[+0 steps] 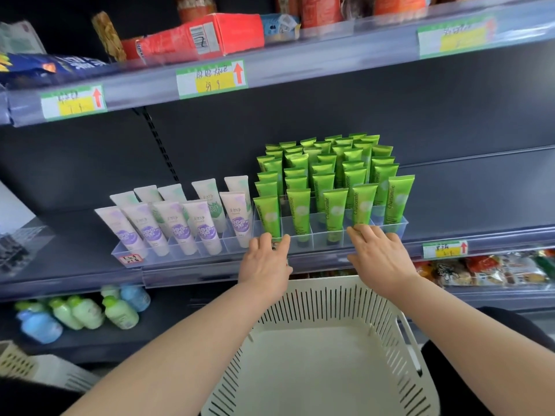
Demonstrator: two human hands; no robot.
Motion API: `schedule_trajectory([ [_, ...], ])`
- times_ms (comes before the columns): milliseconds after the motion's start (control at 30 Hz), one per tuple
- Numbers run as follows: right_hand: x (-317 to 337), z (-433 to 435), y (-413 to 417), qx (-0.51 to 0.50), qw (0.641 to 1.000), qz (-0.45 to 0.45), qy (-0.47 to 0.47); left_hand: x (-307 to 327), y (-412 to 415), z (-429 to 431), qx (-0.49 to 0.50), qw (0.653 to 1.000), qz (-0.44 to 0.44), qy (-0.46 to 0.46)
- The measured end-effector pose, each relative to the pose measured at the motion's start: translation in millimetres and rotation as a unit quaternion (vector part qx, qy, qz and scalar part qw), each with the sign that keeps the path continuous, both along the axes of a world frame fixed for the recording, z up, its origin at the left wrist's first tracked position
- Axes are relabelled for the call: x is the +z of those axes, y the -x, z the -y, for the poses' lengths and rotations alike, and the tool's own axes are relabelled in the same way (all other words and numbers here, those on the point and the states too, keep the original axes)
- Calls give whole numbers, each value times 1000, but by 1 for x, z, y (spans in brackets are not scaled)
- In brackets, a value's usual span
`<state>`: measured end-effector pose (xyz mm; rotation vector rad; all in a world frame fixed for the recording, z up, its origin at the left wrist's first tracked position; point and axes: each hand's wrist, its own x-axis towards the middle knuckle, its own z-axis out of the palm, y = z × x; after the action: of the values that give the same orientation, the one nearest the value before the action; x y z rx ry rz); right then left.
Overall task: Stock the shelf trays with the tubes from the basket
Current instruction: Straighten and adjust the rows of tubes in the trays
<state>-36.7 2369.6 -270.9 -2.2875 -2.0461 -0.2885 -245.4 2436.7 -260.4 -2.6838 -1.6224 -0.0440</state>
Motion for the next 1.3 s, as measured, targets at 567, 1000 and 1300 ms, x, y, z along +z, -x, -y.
schedule_trajectory([
  [567,-9,-3,1,-15,999,23,-21,-17,-6,-1,23,998,61,7],
  [1000,-8,1,-13,-28,999,27,-24,-13,-23,5,26,997,68,31],
  [1300,-9,9,-44,-67,997,27,-31,-11,-57,11,5,997,59,40],
])
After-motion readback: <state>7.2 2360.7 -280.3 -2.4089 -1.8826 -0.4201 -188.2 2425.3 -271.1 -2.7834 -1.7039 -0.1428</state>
